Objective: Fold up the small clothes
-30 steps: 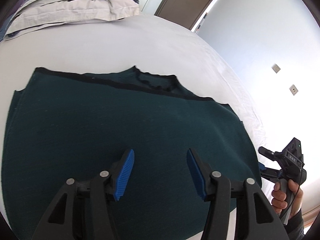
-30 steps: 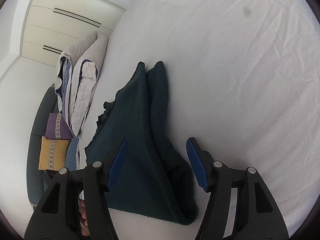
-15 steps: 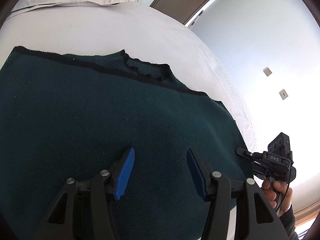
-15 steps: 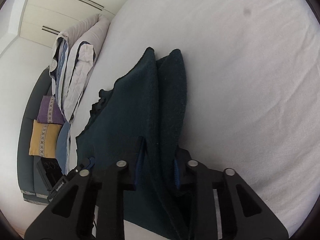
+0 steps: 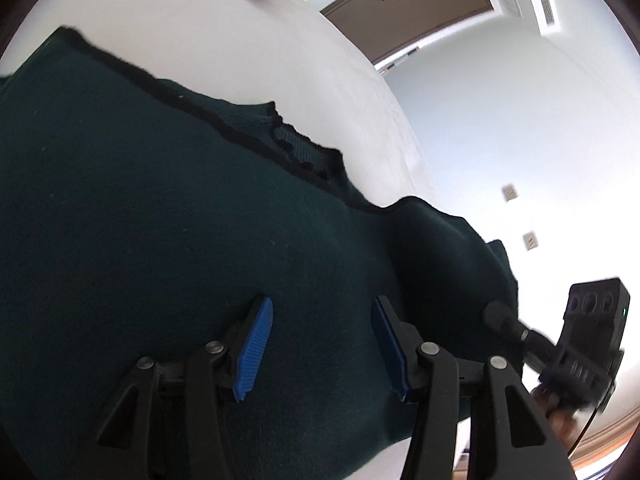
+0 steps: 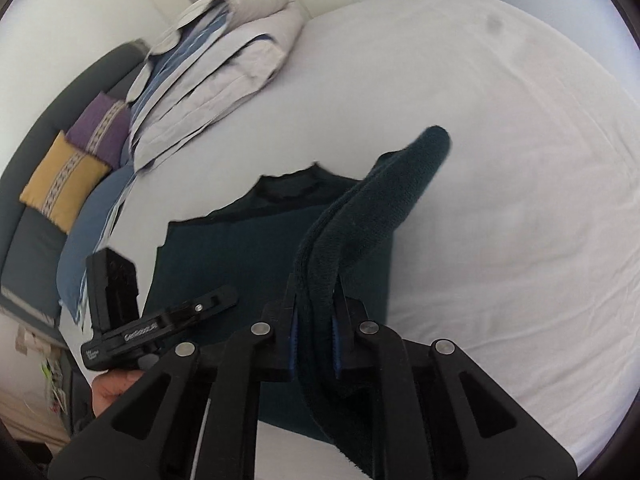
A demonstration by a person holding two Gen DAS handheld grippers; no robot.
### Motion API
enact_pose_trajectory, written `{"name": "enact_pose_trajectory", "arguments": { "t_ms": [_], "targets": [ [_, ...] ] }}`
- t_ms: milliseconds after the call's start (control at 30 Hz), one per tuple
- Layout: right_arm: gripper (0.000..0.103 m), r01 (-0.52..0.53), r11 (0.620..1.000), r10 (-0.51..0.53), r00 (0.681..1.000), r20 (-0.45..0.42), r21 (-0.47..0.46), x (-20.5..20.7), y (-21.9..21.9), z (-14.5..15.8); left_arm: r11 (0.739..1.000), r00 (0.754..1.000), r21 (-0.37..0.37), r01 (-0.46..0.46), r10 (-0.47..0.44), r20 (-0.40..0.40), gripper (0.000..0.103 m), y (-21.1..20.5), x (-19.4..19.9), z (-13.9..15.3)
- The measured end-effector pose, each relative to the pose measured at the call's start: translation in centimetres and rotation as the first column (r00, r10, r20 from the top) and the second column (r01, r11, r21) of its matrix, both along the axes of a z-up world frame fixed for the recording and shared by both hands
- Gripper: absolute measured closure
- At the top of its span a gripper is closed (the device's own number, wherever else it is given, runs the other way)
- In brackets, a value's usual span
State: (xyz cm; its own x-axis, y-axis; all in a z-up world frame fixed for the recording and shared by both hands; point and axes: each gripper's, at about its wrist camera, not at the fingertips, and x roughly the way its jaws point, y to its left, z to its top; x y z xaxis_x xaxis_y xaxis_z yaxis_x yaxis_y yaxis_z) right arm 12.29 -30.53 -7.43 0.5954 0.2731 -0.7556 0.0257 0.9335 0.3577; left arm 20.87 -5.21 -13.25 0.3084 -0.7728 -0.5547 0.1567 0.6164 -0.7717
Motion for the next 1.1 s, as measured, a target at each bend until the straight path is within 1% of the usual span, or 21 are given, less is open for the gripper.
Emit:
{"name": "enact_pose_trajectory", "arguments": {
  "t_ms": [67,133,233,300,333,367,467,533,567,600,700,733,767,867,933,1033,1067,1100],
  "targets": [
    [0.092,-0.056,0.998,0.056,0.998,-0.027,-0.017,1.0,2.8,-1.0,0.998,1.0,-0.058,-0.012,0.011,-0.027,0.048,1.0,0.0,-0.1],
    [0.092,-0.086,0.996,0.084,0.995,-0.057,-0.037,1.9,4.9,-2.4,0.994,0.998,-0.111,-0.002,-0.004,-0.056,0.045,1.5,0.2,-0.3],
    [0.092,-0.112,0.994,0.11,0.991,-0.081,-0.014,2.6,6.2,-3.9,0.984,0.996,-0.18,-0.002,-0.015,-0.091,0.038,2.0,0.4,-0.4],
    [0.092,-0.119,0.992,0.115,0.989,-0.093,-0.034,2.2,6.3,-4.8,0.977,0.993,-0.212,-0.009,-0.015,-0.115,0.033,2.1,0.7,-0.7],
    [0.091,-0.131,0.99,0.126,0.987,-0.101,-0.045,2.3,6.4,-5.0,0.976,0.992,-0.217,-0.01,-0.017,-0.126,0.032,2.1,0.9,-0.8],
    [0.091,-0.143,0.988,0.136,0.984,-0.112,-0.055,2.2,6.4,-5.2,0.977,0.991,-0.214,-0.005,-0.023,-0.131,0.032,1.9,1.1,-0.8],
    [0.083,-0.155,0.987,0.15,0.983,-0.109,-0.041,1.6,6.2,-5.5,0.981,0.99,-0.192,0.022,-0.048,-0.129,0.03,1.0,1.2,-0.7],
    [0.065,-0.175,0.984,0.178,0.979,-0.095,0.033,1.2,6.0,-6.0,0.98,0.99,-0.197,0.034,-0.06,-0.129,0.028,1.0,1.2,-0.6],
    [0.059,-0.191,0.979,0.197,0.976,-0.091,0.07,1.0,6.3,-6.1,0.979,0.989,-0.202,0.036,-0.064,-0.133,0.028,1.0,1.3,-0.6],
    [0.053,-0.211,0.974,0.218,0.972,-0.085,0.083,0.7,6.7,-6.2,0.978,0.988,-0.206,0.039,-0.068,-0.136,0.027,1.0,1.6,-0.6],
    [0.052,-0.247,0.969,0.246,0.967,-0.068,0.005,-0.7,7.9,-6.1,0.978,0.986,-0.202,0.058,-0.088,-0.142,0.026,0.9,1.7,-0.5],
    [0.052,-0.246,0.969,0.246,0.967,-0.068,0.005,-1.1,7.8,-6.1,0.979,0.985,-0.192,0.066,-0.095,-0.142,0.026,0.8,1.7,-0.5],
    [0.052,-0.243,0.97,0.244,0.967,-0.066,0.023,-1.6,7.4,-6.2,0.981,0.985,-0.18,0.073,-0.099,-0.142,0.025,0.2,2.3,-0.3],
    [0.052,-0.22,0.973,0.223,0.974,-0.041,0.074,-3.6,5.6,-5.9,0.986,0.984,-0.142,0.087,-0.108,-0.144,0.025,-0.6,2.3,0.0],
    [0.052,-0.187,0.977,0.191,0.981,-0.023,0.105,-5.3,3.4,-5.8,0.988,0.984,-0.125,0.088,-0.106,-0.144,0.027,-1.2,2.4,0.1],
    [0.052,-0.122,0.982,0.123,0.992,0.004,0.147,-7.3,0.8,-5.9,0.991,0.983,-0.1,0.087,-0.101,-0.155,0.032,-2.3,2.6,0.2],
    [0.052,-0.095,0.981,0.094,0.996,0.012,0.168,-7.9,-0.5,-6.0,0.992,0.982,-0.083,0.09,-0.102,-0.16,0.036,-2.8,2.6,0.2],
    [0.052,-0.064,0.981,0.063,0.998,0.014,0.183,-8.4,-1.7,-6.0,0.993,0.981,-0.067,0.094,-0.104,-0.164,0.038,-3.3,2.5,0.1]
  ]
}}
